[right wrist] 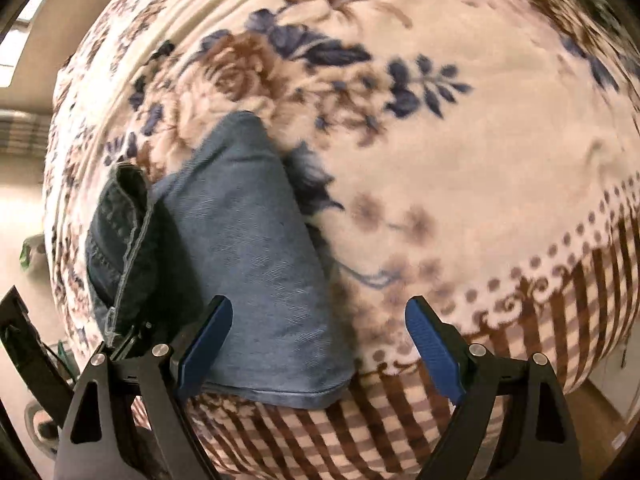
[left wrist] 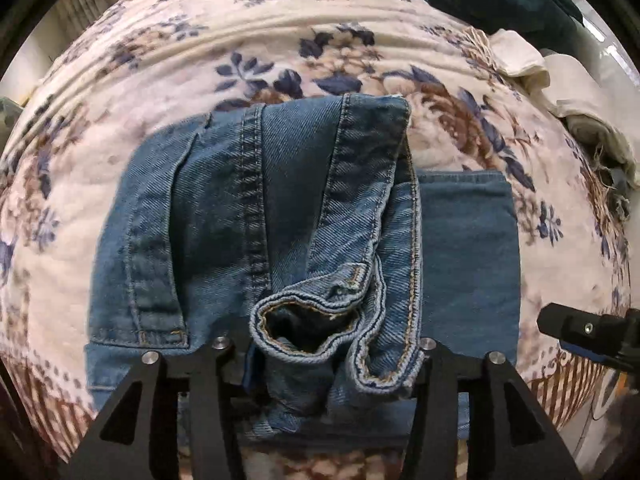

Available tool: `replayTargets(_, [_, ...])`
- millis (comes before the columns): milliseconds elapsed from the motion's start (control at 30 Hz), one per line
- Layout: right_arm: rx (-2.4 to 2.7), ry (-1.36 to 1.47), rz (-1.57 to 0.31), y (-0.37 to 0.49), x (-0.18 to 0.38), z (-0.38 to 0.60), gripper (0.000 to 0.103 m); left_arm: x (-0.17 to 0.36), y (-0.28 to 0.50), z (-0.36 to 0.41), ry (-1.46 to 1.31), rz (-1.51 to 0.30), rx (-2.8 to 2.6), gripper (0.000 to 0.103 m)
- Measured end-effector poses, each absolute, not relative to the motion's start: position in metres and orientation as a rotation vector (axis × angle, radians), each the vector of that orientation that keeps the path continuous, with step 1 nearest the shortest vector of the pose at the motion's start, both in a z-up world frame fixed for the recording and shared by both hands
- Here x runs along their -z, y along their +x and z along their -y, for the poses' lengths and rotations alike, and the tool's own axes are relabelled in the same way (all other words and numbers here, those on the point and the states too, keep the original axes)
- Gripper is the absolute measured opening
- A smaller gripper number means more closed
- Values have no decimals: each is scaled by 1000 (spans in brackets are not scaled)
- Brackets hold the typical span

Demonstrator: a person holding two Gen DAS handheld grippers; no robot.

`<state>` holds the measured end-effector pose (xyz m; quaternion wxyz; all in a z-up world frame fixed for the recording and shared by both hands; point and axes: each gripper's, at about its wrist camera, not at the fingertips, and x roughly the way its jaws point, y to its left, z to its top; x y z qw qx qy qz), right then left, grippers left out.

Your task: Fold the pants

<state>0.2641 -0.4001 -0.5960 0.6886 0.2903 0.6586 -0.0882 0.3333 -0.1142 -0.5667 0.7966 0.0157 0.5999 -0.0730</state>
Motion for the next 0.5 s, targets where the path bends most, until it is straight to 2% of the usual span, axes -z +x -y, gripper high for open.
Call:
replayTargets(67, [161, 629, -1476, 276, 593, 391, 90, 561, 331, 115, 26, -1307, 157, 79])
replayTargets(100, [138, 613, -1474, 280, 589, 390, 90, 559, 331, 113, -1, -1316, 158, 99])
replayTargets(333, [-27, 537, -1463, 322, 575, 355, 90, 508, 318, 72, -60, -1229, 46, 100])
replayTargets(500, [-183, 584, -1510, 347, 597, 321, 90, 498, 313, 8, -102, -1226, -113, 100])
